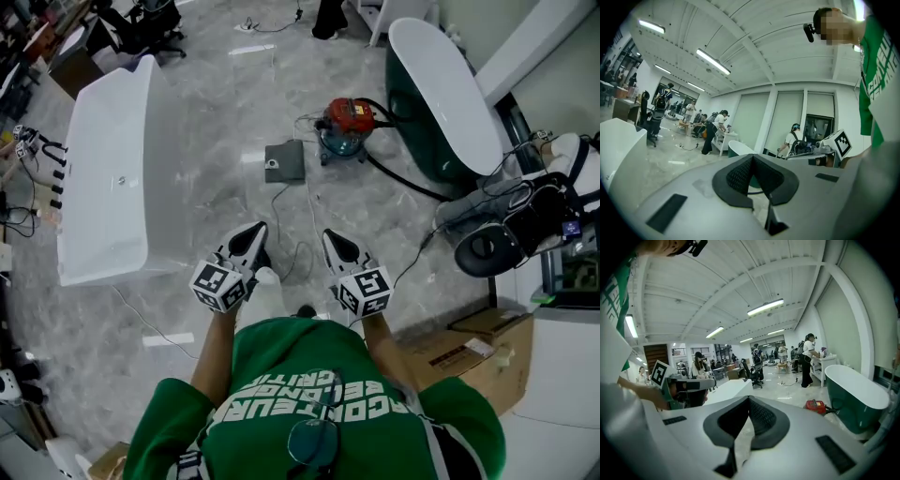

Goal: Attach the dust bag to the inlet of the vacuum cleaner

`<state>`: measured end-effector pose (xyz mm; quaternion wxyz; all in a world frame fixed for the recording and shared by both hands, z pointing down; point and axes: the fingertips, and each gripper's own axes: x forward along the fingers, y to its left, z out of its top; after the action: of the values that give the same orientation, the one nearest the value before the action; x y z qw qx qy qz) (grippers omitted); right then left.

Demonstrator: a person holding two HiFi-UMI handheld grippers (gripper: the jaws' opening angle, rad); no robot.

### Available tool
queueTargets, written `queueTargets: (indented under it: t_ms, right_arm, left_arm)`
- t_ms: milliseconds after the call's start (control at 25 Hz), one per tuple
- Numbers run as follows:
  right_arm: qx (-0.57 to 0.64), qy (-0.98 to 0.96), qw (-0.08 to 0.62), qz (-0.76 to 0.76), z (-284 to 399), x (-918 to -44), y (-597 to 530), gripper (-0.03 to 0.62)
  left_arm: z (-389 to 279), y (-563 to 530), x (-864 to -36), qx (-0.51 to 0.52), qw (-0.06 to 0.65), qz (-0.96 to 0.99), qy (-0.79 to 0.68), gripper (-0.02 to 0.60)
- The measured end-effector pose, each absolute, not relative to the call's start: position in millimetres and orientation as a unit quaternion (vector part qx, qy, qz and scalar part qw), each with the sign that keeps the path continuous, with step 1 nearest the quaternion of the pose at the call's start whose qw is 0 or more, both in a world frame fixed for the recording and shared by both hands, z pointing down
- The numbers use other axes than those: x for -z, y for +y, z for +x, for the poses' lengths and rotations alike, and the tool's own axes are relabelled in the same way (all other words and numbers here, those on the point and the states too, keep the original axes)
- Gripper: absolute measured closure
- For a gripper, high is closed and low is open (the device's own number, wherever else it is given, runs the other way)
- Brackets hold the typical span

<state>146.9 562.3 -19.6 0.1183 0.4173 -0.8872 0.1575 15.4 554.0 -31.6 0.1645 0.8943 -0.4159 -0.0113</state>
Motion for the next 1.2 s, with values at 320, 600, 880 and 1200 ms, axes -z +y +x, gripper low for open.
queueTargets:
  t_ms: [320, 600, 880, 1200]
  right_arm:
    - [-0.151, -0.879, 0.141, 0.431, 79, 19, 468, 0.586]
    - [-0.154, -0.87, 0.158, 0.441, 19, 13, 414, 0.586]
    - [-0.147, -0.865, 0.174, 0.447, -16, 18, 391, 0.586]
    - [-0.142, -0.861, 0.184, 0.453, -26, 15, 373, 0.586]
  left_arm:
    - [-55, 462, 30, 0.016, 0.168, 0.899, -0.404, 0.578]
    - [-108, 405, 23, 0.028, 0.194, 0.903, -0.381, 0.578]
    - [-134, 369, 21, 0.037, 0.202, 0.908, -0.366, 0.578]
    - [-147, 348, 13, 0.049, 0.214, 0.906, -0.361, 0.578]
